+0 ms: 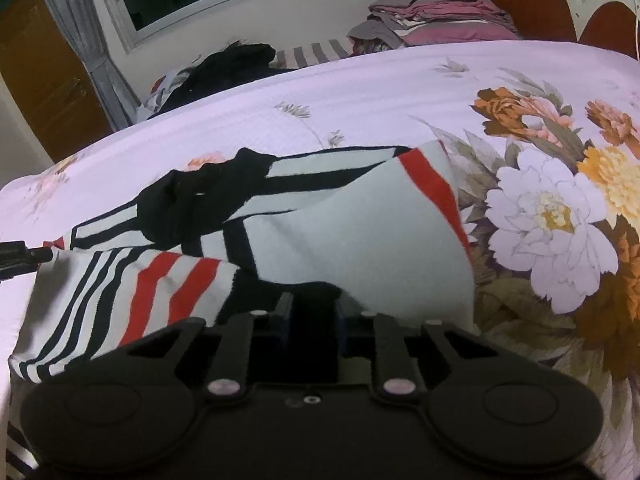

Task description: Fold small clothes

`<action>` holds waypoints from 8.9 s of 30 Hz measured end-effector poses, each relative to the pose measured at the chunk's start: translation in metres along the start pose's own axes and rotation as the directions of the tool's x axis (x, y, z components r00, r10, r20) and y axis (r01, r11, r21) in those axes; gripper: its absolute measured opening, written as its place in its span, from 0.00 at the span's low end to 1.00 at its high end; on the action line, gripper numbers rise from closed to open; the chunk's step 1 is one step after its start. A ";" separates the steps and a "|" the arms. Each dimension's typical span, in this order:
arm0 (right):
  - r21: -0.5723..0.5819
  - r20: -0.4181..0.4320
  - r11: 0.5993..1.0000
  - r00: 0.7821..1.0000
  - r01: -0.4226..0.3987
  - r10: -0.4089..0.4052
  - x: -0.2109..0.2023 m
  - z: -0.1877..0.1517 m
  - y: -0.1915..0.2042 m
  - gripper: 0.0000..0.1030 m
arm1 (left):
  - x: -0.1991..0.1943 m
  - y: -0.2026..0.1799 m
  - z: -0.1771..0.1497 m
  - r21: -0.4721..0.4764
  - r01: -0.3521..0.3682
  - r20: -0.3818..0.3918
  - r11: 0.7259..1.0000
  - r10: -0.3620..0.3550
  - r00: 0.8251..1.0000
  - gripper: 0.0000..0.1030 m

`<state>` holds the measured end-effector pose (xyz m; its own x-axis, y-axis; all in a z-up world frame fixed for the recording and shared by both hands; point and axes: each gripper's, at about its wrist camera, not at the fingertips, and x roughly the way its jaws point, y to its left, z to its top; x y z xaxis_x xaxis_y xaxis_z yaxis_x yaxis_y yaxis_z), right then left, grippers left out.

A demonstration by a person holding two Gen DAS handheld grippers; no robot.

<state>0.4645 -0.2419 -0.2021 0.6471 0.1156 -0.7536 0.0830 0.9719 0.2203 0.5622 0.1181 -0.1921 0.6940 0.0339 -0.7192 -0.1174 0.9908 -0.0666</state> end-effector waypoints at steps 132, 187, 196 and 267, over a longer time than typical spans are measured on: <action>-0.059 -0.060 0.993 0.992 0.106 -0.109 -0.201 -0.241 -0.019 0.41 | -0.241 0.008 -0.281 0.131 0.251 -0.239 0.959 -0.215 0.947 0.71; 0.070 0.033 0.979 0.981 -0.194 0.192 -0.217 -0.106 -0.024 0.10 | -0.241 0.017 -0.151 0.027 0.470 -0.043 0.883 -0.468 0.883 0.13; 0.075 0.068 0.968 0.969 -0.241 0.236 -0.176 -0.045 -0.017 0.10 | -0.199 0.002 -0.098 -0.006 0.445 0.020 0.895 -0.445 0.895 0.05; -0.102 -0.017 0.978 0.983 -0.182 0.181 0.033 0.084 -0.021 0.07 | -0.009 -0.067 -0.004 0.180 0.227 -0.105 0.957 -0.211 0.972 0.06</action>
<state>0.5478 -0.2753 -0.1800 0.6381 0.2930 -0.7120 -0.1139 0.9505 0.2891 0.5610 0.0506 -0.1840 0.6245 -0.1896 -0.7576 0.1734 0.9795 -0.1022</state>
